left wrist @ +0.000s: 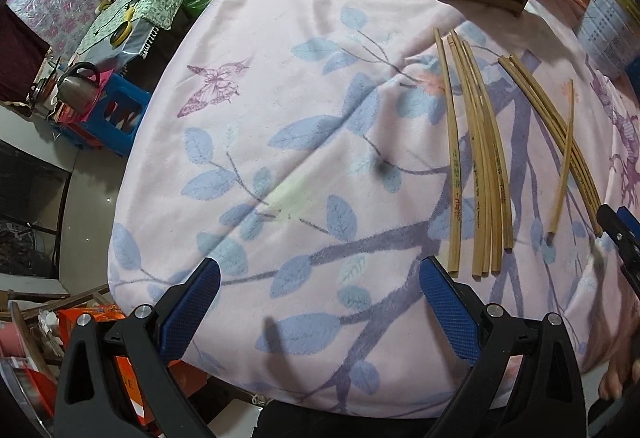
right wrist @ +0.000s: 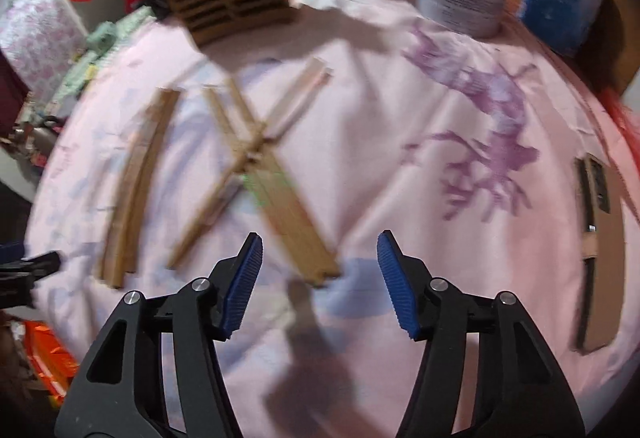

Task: Organize utensils
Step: 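Move the left tool toward the loose bamboo chopsticks on the cloth, then close the left tool on one bamboo chopstick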

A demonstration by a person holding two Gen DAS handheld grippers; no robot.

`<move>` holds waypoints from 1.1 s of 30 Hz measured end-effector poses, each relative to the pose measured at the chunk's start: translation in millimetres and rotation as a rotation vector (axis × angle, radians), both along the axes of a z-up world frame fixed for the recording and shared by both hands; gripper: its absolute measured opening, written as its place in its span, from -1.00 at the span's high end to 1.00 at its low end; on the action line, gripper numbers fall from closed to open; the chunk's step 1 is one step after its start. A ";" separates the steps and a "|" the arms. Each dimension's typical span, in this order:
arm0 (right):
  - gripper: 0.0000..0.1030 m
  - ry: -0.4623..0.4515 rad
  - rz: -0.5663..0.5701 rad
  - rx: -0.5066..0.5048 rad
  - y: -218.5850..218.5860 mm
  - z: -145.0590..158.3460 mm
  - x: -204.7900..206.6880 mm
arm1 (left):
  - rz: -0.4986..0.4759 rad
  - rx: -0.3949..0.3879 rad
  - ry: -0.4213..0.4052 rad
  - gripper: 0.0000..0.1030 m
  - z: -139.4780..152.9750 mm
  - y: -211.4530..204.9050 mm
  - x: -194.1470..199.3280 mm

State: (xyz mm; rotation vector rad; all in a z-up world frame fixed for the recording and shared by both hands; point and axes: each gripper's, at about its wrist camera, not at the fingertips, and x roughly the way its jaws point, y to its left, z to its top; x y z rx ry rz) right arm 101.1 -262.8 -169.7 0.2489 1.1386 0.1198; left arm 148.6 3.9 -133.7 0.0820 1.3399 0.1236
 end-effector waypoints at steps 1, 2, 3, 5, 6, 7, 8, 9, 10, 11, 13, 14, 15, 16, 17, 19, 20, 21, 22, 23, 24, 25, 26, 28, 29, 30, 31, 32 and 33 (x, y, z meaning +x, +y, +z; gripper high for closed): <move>-0.14 -0.011 0.019 0.017 8.0 0.7 2.8 | 0.000 -0.003 0.002 -0.89 -0.9 0.1 -0.3; -0.14 -0.021 0.042 0.035 15.5 3.1 2.9 | 0.000 -0.003 0.003 -0.89 -1.5 0.7 -0.6; -0.14 -0.031 0.074 0.050 25.0 4.3 3.8 | -0.002 0.002 0.004 -0.89 -1.9 0.8 -0.9; -0.14 -0.037 0.130 0.054 43.0 2.5 7.3 | -0.006 0.011 0.004 -0.89 -1.5 2.2 -3.7; -0.13 -0.036 0.135 0.057 48.7 1.0 7.9 | -0.007 0.015 0.003 -0.89 -1.9 4.4 -4.6; -0.11 -0.032 0.134 0.064 52.5 -1.2 9.1 | -0.007 0.022 0.002 -0.89 -1.5 6.5 -6.0; -0.06 -0.024 0.125 0.073 55.7 -5.6 11.3 | -0.006 0.027 0.003 -0.89 -1.2 8.7 -7.5; 0.00 -0.016 0.117 0.075 56.8 -10.1 13.4 | -0.006 0.032 0.004 -0.89 -1.1 11.0 -8.5; 0.05 -0.009 0.110 0.074 58.2 -12.6 12.1 | -0.007 0.035 0.005 -0.89 -1.4 13.6 -8.9; 0.17 0.002 0.100 0.070 58.4 -16.7 12.1 | -0.008 0.036 0.005 -0.89 -1.6 15.4 -9.4; 0.41 -0.013 0.075 0.056 56.8 -17.0 6.4 | -0.014 0.027 0.000 -0.89 -1.4 17.7 -10.1; 0.67 -0.010 0.062 0.041 54.1 -18.0 5.3 | -0.020 0.018 -0.004 -0.89 -1.6 18.3 -10.2; 0.78 -0.006 0.048 0.043 50.1 -18.5 5.3 | -0.030 0.003 -0.008 -0.89 -2.2 16.9 -9.1; 0.82 -0.003 0.037 0.046 45.6 -19.4 2.9 | -0.038 -0.009 -0.012 -0.89 -2.8 15.9 -10.2; 0.85 -0.002 0.016 0.043 38.2 -18.5 1.2 | -0.053 -0.026 -0.019 -0.89 -3.4 12.6 -9.7; 0.87 -0.004 -0.001 0.023 27.9 -16.5 -2.5 | -0.083 -0.052 -0.036 -0.89 -4.6 3.6 -9.6; 0.86 -0.007 -0.014 0.012 20.9 -14.2 -3.9 | -0.096 -0.063 -0.044 -0.89 -5.2 -0.5 -9.6; 0.86 -0.009 -0.019 0.008 16.2 -13.4 -4.8 | -0.108 -0.078 -0.053 -0.89 -6.0 -5.0 -9.4; 0.86 -0.010 -0.022 0.003 11.8 -11.9 -5.7 | -0.123 -0.100 -0.065 -0.88 -7.4 -10.6 -9.2; 0.87 -0.012 -0.022 -0.004 8.7 -10.4 -6.2 | -0.132 -0.114 -0.072 -0.81 -8.9 -14.5 -9.0; 0.87 -0.014 -0.019 -0.011 4.9 -8.2 -6.9 | -0.141 -0.126 -0.077 -0.73 -10.8 -18.8 -9.0; 0.87 -0.016 -0.016 -0.015 1.1 -6.3 -9.0 | -0.150 -0.139 -0.080 -0.69 -13.0 -22.7 -8.8; 0.87 -0.019 -0.009 -0.021 -1.6 -4.3 -9.6 | -0.156 -0.151 -0.085 -0.60 -15.4 -27.9 -9.8; 0.87 -0.025 0.004 -0.029 -5.6 -1.7 -12.1 | -0.161 -0.168 -0.094 -0.43 -22.5 -33.8 -8.9; 0.87 -0.028 0.015 -0.034 -7.4 -0.5 -12.9 | -0.161 -0.176 -0.095 -0.24 -25.7 -35.4 -7.9; 0.87 -0.028 0.023 -0.038 -9.2 0.1 -13.8 | -0.158 -0.177 -0.109 -0.16 -28.2 -37.0 -7.3; 0.87 -0.028 0.029 -0.040 -10.0 0.4 -14.7 | -0.161 -0.177 -0.131 -0.09 -27.1 -38.9 -10.5; 0.87 -0.028 0.038 -0.043 -12.1 0.7 -15.3 | -0.167 -0.182 -0.142 -0.01 -26.9 -42.3 -13.8; 0.87 -0.030 0.043 -0.045 -13.7 1.4 -16.2 | -0.169 -0.177 -0.160 0.11 -27.0 -44.3 -14.0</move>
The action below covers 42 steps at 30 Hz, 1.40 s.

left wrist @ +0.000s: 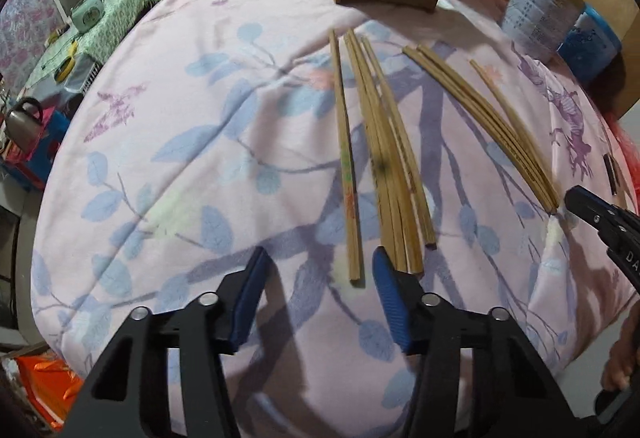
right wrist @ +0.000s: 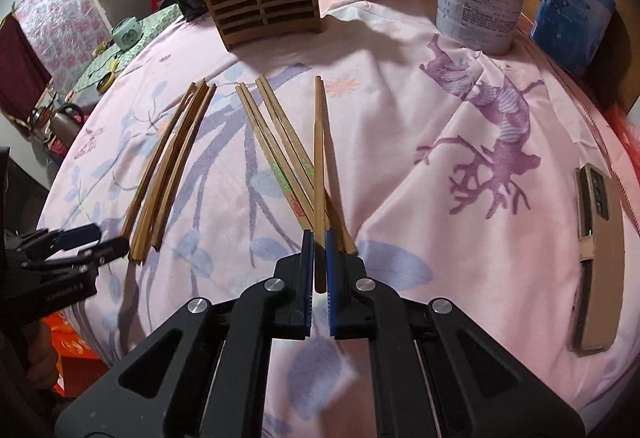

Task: Organize utensils
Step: 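Close the left tool on one bamboo chopstick, then lift the chopstick with the left tool toward the wooden holder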

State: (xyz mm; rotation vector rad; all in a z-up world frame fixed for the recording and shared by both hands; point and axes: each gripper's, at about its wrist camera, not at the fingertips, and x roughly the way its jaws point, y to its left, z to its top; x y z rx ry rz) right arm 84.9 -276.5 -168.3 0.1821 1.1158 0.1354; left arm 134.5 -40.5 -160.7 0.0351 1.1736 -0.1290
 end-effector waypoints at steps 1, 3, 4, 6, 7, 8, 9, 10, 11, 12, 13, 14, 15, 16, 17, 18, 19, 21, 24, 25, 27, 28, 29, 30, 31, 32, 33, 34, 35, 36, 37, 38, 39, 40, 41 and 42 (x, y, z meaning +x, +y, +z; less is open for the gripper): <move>0.87 -0.001 0.005 -0.002 -1.7 0.2 -0.8 | 0.002 0.004 -0.015 0.15 0.4 -0.7 -0.5; 0.87 -0.007 0.018 -0.006 -6.3 1.8 -1.3 | 0.008 0.019 -0.045 0.24 0.6 -3.3 -2.6; 0.87 -0.011 0.022 -0.008 -8.0 2.8 -1.6 | 0.005 0.041 -0.069 0.27 0.0 -7.0 -4.8; 0.87 -0.022 0.032 -0.010 -11.6 5.0 -2.0 | -0.004 0.044 -0.091 0.59 0.6 -11.2 -7.2; 0.87 -0.027 0.039 -0.010 -13.5 5.8 -1.8 | -0.002 0.038 -0.085 0.76 1.3 -11.2 -6.8; 0.87 -0.033 0.045 -0.010 -15.6 6.5 -1.6 | 0.003 0.033 -0.077 0.88 1.9 -9.2 -5.3; 0.87 -0.037 0.050 -0.009 -17.3 7.3 -1.6 | 0.022 0.026 -0.078 0.88 4.7 -5.8 -4.1; 0.87 -0.043 0.055 -0.006 -19.1 8.1 -1.2 | 0.038 0.027 -0.082 0.88 6.8 -1.6 -5.1; 0.87 -0.049 0.060 0.001 -21.7 8.8 -0.4 | 0.052 0.032 -0.083 0.89 8.8 2.0 -4.0; 0.87 -0.052 0.063 0.006 -23.5 9.2 0.2 | 0.073 0.028 -0.080 0.89 12.5 6.3 -3.3; 0.87 -0.056 0.066 0.013 -25.6 9.3 0.9 | 0.084 0.020 -0.080 0.89 15.4 10.8 -4.4; 0.87 -0.057 0.068 0.021 -27.0 9.2 1.9 | 0.103 0.013 -0.083 0.89 19.5 14.3 -5.6; 0.87 -0.057 0.070 0.032 -28.6 8.5 3.2 | 0.126 0.012 -0.087 0.89 23.9 17.3 -6.5; 0.87 -0.053 0.072 0.045 -29.8 7.1 4.5 | 0.138 0.010 -0.088 0.89 26.9 19.8 -8.0; 0.86 -0.045 0.073 0.063 -30.5 4.9 5.7 | 0.157 0.004 -0.090 0.89 31.0 21.9 -9.7; 0.78 -0.034 0.072 0.084 -30.4 2.4 6.7 | 0.168 0.001 -0.088 0.89 33.5 22.8 -11.8; 0.78 -0.026 0.067 0.092 -30.4 0.6 6.9 | 0.173 0.002 -0.085 0.89 34.8 23.3 -13.4; 0.76 -0.003 0.057 0.117 -29.5 -6.6 8.3 | 0.175 0.012 -0.076 0.89 36.0 23.0 -17.3; 0.74 0.023 0.044 0.144 -26.1 -17.0 9.2 | 0.161 0.021 -0.055 0.89 37.4 23.2 -21.9; 0.74 0.029 0.045 0.150 -24.9 -18.7 8.6 | 0.156 0.023 -0.053 0.89 37.9 23.6 -22.9; 0.71 0.038 0.042 0.146 -22.8 -20.9 6.0 | 0.142 0.027 -0.047 0.89 38.8 24.2 -21.7; 0.71 0.044 0.039 0.144 -22.0 -22.4 4.1 | 0.135 0.025 -0.045 0.89 38.8 24.3 -20.8; 0.70 0.051 0.032 0.142 -21.6 -24.9 2.5 | 0.125 0.024 -0.042 0.89 39.0 24.1 -19.3; 0.71 0.055 0.024 0.143 -22.4 -27.0 1.0 | 0.116 0.026 -0.040 0.89 38.5 23.6 -18.0; 0.71 0.057 0.014 0.150 -23.6 -28.7 -0.2 | 0.106 0.029 -0.038 0.89 37.8 23.2 -16.8; 0.81 0.052 -0.001 0.161 -24.8 -28.9 -1.9 | 0.098 0.032 -0.036 0.88 37.0 23.1 -15.7; 0.85 0.043 -0.009 0.159 -25.9 -27.6 -2.6 | 0.087 0.034 -0.032 0.88 36.5 23.2 -14.7; 0.85 0.026 -0.014 0.148 -25.5 -23.1 -3.5 | 0.080 0.034 -0.030 0.88 36.6 23.9 -13.7; 0.87 0.008 -0.014 0.135 -24.4 -17.9 -4.2 | 0.072 0.032 -0.030 0.88 38.1 25.0 -12.6; 0.87 -0.009 -0.018 0.123 -23.7 -12.1 -4.4 | 0.068 0.030 -0.032 0.88 39.9 26.1 -11.5; 0.87 -0.025 -0.023 0.120 -24.3 -5.4 -3.8 | 0.062 0.026 -0.035 0.88 43.4 27.7 -9.6; 0.87 -0.040 -0.033 0.119 -24.9 1.6 -3.2 | 0.057 0.024 -0.041 0.88 47.1 29.0 -7.9; 0.87 -0.055 -0.042 0.118 -25.6 7.8 -2.4 | 0.049 0.018 -0.052 0.88 54.1 30.8 -5.6; 0.87 -0.079 -0.055 0.118 -26.6 17.3 -1.0 | 0.042 0.016 -0.063 0.88 60.2 32.2 -4.3; 0.87 -0.105 -0.066 0.120 -27.4 27.6 0.7 | 0.034 0.014 -0.080 0.87 67.5 33.3 -3.6; 0.87 -0.124 -0.072 0.121 -29.0 35.0 1.6 | 0.025 0.013 -0.101 0.86 75.8 34.2 -2.8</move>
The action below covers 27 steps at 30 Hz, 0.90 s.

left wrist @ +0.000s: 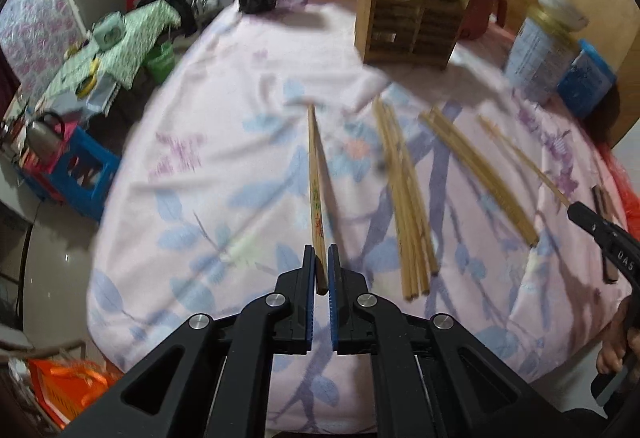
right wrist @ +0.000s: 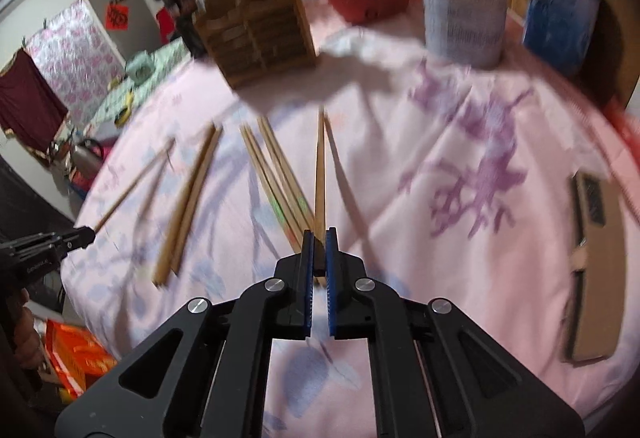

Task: Organize utensils
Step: 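Lift the chopstick with the left tool toward the wooden holder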

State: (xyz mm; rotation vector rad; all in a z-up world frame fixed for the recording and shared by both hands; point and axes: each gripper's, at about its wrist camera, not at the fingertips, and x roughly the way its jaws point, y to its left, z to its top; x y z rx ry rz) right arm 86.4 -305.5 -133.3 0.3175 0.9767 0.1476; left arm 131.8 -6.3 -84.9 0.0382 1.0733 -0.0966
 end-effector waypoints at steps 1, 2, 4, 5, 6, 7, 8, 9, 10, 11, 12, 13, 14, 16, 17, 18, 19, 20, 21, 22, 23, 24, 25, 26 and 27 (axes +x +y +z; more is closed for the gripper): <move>0.87 -0.029 -0.010 -0.001 -0.2 10.9 1.8 | -0.010 0.004 -0.033 0.86 12.3 1.2 1.2; 0.87 -0.057 -0.018 -0.002 -0.1 21.8 3.7 | -0.016 0.007 -0.057 0.86 21.6 2.2 2.4; 0.87 -0.100 -0.030 0.002 -0.4 38.5 6.8 | -0.024 -0.005 -0.110 0.86 43.9 6.0 6.3; 0.87 -0.127 -0.037 0.006 0.7 48.9 8.8 | -0.028 -0.020 -0.130 0.87 53.1 8.5 8.1; 0.87 -0.142 -0.041 0.008 2.2 55.5 11.1 | -0.032 -0.043 -0.157 0.87 65.4 11.5 10.9; 0.87 -0.160 -0.046 0.008 3.8 62.0 13.2 | -0.035 -0.054 -0.171 0.87 73.0 12.8 13.3; 0.87 -0.175 -0.049 0.007 5.6 67.6 14.3 | -0.041 -0.067 -0.188 0.87 81.2 14.5 16.0; 0.87 -0.192 -0.053 0.000 8.0 74.1 15.9 | -0.051 -0.084 -0.206 0.87 89.9 16.3 19.4; 0.87 -0.203 -0.056 -0.002 10.1 78.6 16.1 | -0.057 -0.094 -0.214 0.87 95.7 16.9 22.5; 0.87 -0.212 -0.060 -0.005 11.5 82.4 16.2 | -0.064 -0.106 -0.222 0.87 100.9 18.3 26.0; 0.87 -0.218 -0.066 -0.007 13.6 86.3 16.4 | -0.070 -0.113 -0.227 0.87 103.6 19.6 27.9; 0.87 -0.223 -0.075 -0.009 15.7 90.2 16.2 | -0.081 -0.122 -0.236 0.87 107.2 20.7 31.7; 0.87 -0.225 -0.080 -0.011 17.4 91.8 15.8 | -0.089 -0.125 -0.240 0.87 108.5 21.9 33.4; 0.87 -0.228 -0.098 -0.017 21.0 96.1 12.9 | -0.103 -0.130 -0.239 0.87 107.5 25.3 37.6; 0.87 -0.228 -0.105 -0.021 22.7 97.8 11.3 | -0.108 -0.137 -0.239 0.87 107.0 27.7 38.3; 0.87 -0.227 -0.113 -0.025 24.4 99.9 9.5 | -0.115 -0.143 -0.238 0.87 107.3 30.2 40.4; 0.87 -0.225 -0.119 -0.028 26.4 101.5 7.3 | -0.120 -0.147 -0.236 0.87 106.9 33.1 42.1; 0.87 -0.225 -0.125 -0.031 28.1 104.8 4.5 | -0.127 -0.153 -0.233 0.87 108.3 35.0 45.3; 0.87 -0.225 -0.128 -0.034 29.6 106.8 4.1 | -0.132 -0.160 -0.231 0.87 110.0 37.7 47.9; 0.87 -0.226 -0.132 -0.039 31.9 109.9 4.1 | -0.142 -0.171 -0.230 0.87 113.2 39.5 52.4; 0.87 -0.227 -0.138 -0.040 33.2 113.8 4.4 | -0.152 -0.175 -0.233 0.87 116.9 40.8 56.9; 0.87 -0.229 -0.142 -0.036 34.2 116.6 4.5 | -0.159 -0.177 -0.237 0.87 119.2 42.0 60.3; 0.87 -0.232 -0.143 -0.034 34.5 118.3 4.3 | -0.173 -0.177 -0.244 0.87 124.4 41.6 66.1; 0.87 -0.235 -0.145 -0.033 34.6 121.3 5.5 | -0.182 -0.176 -0.251 0.87 127.9 40.4 70.0; 0.87 -0.243 -0.143 -0.036 33.9 125.8 8.7 | -0.192 -0.172 -0.260 0.88 132.3 38.3 75.3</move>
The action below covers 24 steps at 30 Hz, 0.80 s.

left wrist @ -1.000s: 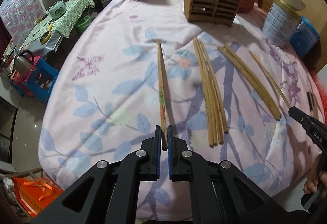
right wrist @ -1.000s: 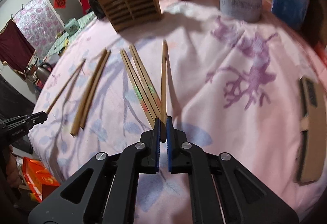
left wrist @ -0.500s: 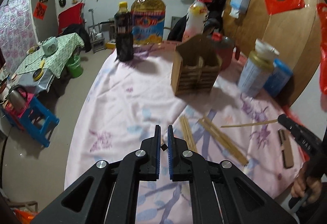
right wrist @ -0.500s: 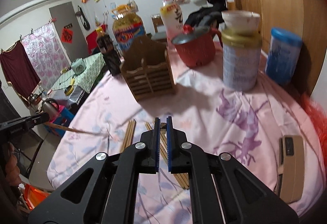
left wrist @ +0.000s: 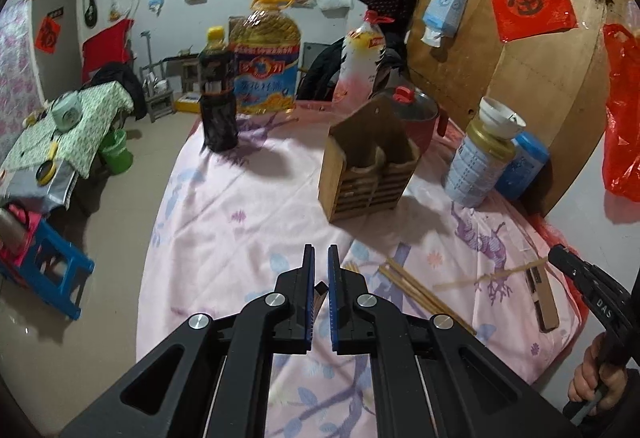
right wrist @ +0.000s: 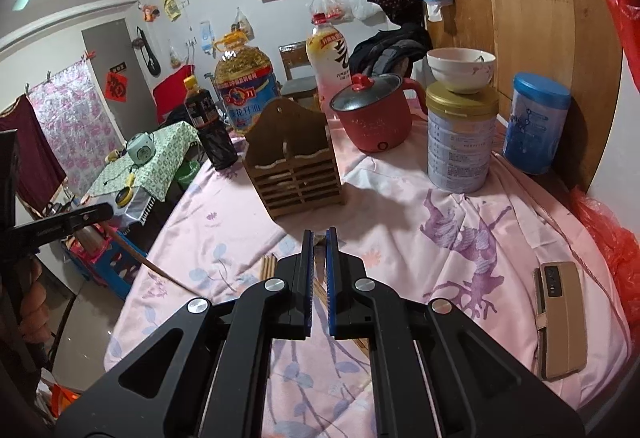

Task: Organize utensils
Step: 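Lift the chopstick with the left tool toward the wooden holder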

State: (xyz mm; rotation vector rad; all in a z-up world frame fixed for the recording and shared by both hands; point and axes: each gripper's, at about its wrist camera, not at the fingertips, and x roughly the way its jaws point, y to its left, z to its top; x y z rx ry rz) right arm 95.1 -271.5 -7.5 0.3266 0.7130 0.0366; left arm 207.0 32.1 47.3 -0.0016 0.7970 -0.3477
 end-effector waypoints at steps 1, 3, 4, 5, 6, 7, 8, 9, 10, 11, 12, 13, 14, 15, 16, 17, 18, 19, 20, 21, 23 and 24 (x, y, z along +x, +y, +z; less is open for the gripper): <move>0.87 -0.006 0.001 -0.004 0.0 2.7 1.7 | -0.006 0.002 -0.007 0.89 3.6 -1.7 3.8; 0.87 -0.026 0.004 -0.003 -4.8 10.5 9.6 | -0.016 -0.001 -0.021 0.92 11.8 -7.1 13.2; 0.87 -0.037 0.007 0.004 -7.7 14.2 13.5 | -0.019 -0.007 -0.029 0.92 17.5 -11.3 19.3; 0.87 -0.052 0.010 0.013 -12.6 19.3 19.4 | -0.023 -0.014 -0.037 0.91 23.6 -16.1 25.1; 0.87 -0.061 0.011 0.019 -15.8 22.4 23.5 | -0.025 -0.021 -0.043 0.91 29.6 -20.5 29.8; 0.87 -0.070 0.014 0.027 -19.4 26.0 28.5 | -0.027 -0.026 -0.048 0.92 35.0 -25.0 34.1; 0.87 -0.080 0.019 0.036 -23.5 30.0 34.3 | -0.031 -0.034 -0.054 0.91 41.4 -30.1 38.9; 0.87 -0.093 0.024 0.042 -28.3 34.0 41.4 | -0.037 -0.043 -0.060 0.91 46.8 -35.4 43.0; 0.87 -0.100 0.027 0.042 -30.8 36.8 46.4 | -0.044 -0.050 -0.071 0.91 54.5 -42.8 48.8; 0.87 -0.110 0.031 0.042 -34.7 39.9 53.0 | -0.048 -0.053 -0.083 0.92 60.6 -49.1 53.2; 0.87 -0.116 0.034 0.044 -36.6 41.8 57.2 | -0.052 -0.057 -0.093 0.91 66.2 -55.6 58.1; 0.87 -0.120 0.040 0.047 -39.6 43.5 62.5 | -0.055 -0.059 -0.099 0.91 69.4 -60.4 62.0; 0.87 -0.122 0.046 0.048 -42.4 43.9 66.9 | -0.063 -0.056 -0.101 0.91 70.4 -65.6 66.0; 0.87 -0.123 0.049 0.049 -44.5 42.7 69.3 | -0.079 -0.045 -0.094 0.90 68.4 -71.4 70.0; 0.87 -0.120 0.051 0.051 -47.2 40.5 71.8 | -0.086 -0.023 -0.070 0.85 59.7 -77.6 75.4; 0.87 -0.114 0.053 0.055 -49.1 37.6 73.6 | -0.076 -0.003 -0.038 0.44 46.3 -81.2 80.6; 0.87 -0.101 0.053 0.062 -51.6 33.0 76.4 | -0.060 0.010 0.003 -0.12 28.4 -82.9 86.3; 0.87 -0.090 0.053 0.067 -53.1 29.2 77.3 | -0.054 0.018 0.032 -0.18 13.0 -82.6 91.5; 0.87 -0.078 0.052 0.070 -54.7 25.1 78.3 | -0.056 0.035 0.073 -0.18 -8.7 -83.4 98.8; 0.87 -0.062 0.051 0.071 -56.7 20.3 79.5 | -0.053 0.053 0.108 -0.17 -25.7 -83.0 105.9; 0.87 -0.039 0.050 0.068 -60.6 14.1 80.4 | -0.032 0.079 0.216 0.08 -72.6 -78.6 128.7; 0.87 -0.034 0.049 0.064 -61.3 13.0 80.0 | -0.025 0.075 0.262 0.30 -91.1 -75.3 138.9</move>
